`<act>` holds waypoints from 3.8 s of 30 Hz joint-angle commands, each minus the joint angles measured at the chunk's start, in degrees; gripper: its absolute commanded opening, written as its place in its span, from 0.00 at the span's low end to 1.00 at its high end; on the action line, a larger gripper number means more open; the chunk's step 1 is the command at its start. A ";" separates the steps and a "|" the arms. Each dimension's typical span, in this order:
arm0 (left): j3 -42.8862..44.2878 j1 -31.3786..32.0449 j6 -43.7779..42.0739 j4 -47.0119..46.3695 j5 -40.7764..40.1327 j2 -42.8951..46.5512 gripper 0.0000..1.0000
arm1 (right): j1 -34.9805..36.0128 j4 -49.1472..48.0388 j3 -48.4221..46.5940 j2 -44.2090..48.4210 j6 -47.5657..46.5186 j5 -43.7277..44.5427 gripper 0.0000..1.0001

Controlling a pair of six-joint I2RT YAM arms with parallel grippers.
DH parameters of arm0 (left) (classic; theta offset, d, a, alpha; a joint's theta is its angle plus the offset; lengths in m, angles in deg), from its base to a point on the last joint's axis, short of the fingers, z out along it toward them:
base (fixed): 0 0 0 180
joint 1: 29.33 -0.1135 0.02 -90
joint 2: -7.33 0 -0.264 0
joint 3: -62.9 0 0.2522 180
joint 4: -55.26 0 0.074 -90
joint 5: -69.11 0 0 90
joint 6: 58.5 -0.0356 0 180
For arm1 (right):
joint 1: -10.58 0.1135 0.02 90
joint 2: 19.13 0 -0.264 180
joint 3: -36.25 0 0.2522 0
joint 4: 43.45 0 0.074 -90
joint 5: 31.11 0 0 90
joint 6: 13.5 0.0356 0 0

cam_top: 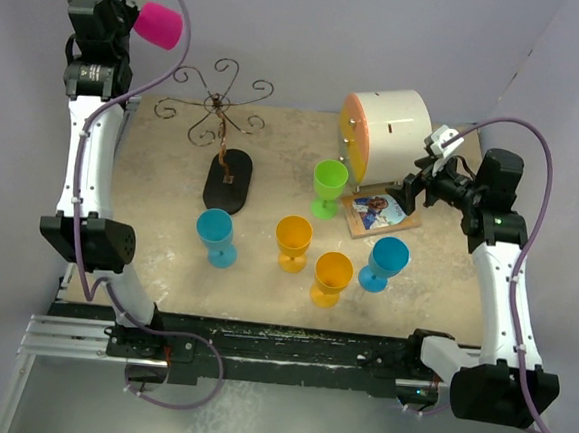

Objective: Place the wine glass upside down on the wine glass rack

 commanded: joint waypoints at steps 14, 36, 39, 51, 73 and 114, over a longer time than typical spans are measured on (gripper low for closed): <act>-4.90 7.90 -31.43 -12.51 8.59 -3.77 0.00 | -1.91 -2.80 2.05 0.12 -0.54 -2.82 0.97; -20.25 13.11 -40.43 -10.01 19.14 5.93 0.00 | -2.52 -4.65 3.53 0.75 0.04 -3.77 0.97; -21.33 13.34 -40.51 -9.39 19.78 7.14 0.00 | -2.61 -4.89 3.66 1.01 0.14 -3.79 0.98; -23.75 13.55 -41.84 -7.76 20.77 8.86 0.00 | -2.86 -5.26 4.10 1.37 0.25 -3.94 0.98; -24.89 13.77 -44.80 -4.02 28.62 9.32 0.00 | -3.16 -5.74 4.46 1.03 0.38 -3.63 0.99; -25.97 14.58 -46.13 -3.61 36.25 6.34 0.00 | -3.22 -5.99 4.81 -0.12 0.15 -2.34 0.99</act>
